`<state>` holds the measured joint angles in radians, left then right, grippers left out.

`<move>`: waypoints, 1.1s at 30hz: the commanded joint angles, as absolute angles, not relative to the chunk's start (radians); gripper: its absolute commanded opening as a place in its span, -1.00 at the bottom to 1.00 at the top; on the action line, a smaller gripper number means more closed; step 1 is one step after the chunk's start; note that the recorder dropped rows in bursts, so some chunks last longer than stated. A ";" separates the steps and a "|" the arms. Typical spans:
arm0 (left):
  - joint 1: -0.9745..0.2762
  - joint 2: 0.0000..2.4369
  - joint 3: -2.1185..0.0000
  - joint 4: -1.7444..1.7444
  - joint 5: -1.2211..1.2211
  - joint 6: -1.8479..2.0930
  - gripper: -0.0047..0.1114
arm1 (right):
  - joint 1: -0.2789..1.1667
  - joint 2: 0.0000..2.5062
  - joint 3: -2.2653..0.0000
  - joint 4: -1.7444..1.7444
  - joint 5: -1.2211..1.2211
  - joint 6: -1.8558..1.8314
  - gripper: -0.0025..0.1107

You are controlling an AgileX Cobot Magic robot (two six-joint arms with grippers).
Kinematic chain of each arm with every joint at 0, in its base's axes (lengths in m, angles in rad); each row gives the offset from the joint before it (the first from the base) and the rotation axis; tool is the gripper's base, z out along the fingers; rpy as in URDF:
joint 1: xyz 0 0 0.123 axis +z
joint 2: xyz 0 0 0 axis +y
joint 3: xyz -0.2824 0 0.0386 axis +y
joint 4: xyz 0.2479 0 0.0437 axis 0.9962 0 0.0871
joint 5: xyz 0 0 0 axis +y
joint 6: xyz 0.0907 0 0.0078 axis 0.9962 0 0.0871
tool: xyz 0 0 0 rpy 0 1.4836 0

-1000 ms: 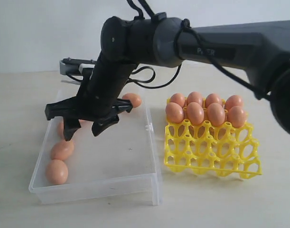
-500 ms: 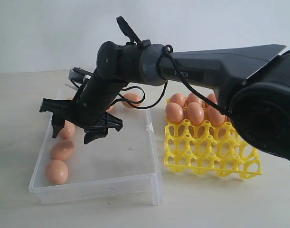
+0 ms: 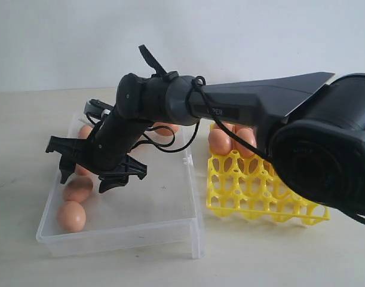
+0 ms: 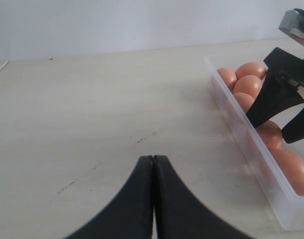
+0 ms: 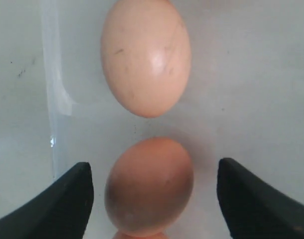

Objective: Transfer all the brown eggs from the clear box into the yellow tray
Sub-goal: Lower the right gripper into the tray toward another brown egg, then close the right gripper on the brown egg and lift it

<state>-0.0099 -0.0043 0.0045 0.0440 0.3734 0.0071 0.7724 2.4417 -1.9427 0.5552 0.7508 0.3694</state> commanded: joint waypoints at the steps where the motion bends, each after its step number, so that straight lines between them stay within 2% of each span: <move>1: -0.007 0.000 0.000 0.047 0.369 0.008 -0.92 | 0.773 2.451 -1.952 0.573 0.719 0.367 0.24; 11: -0.007 0.000 0.000 0.047 0.369 0.008 -0.92 | 0.779 2.456 -1.952 0.577 0.723 0.367 0.05; 13: -0.007 0.000 0.000 0.047 0.369 0.008 -0.92 | 0.779 2.456 -1.952 0.577 0.732 0.367 -0.04; 22: -0.007 0.000 0.000 0.047 0.369 0.008 -0.92 | 0.779 2.440 -1.952 0.529 0.745 0.312 -0.93; 33: -0.007 0.000 0.000 0.047 0.369 0.008 -0.92 | 0.765 2.369 -1.951 0.084 0.746 0.313 -0.96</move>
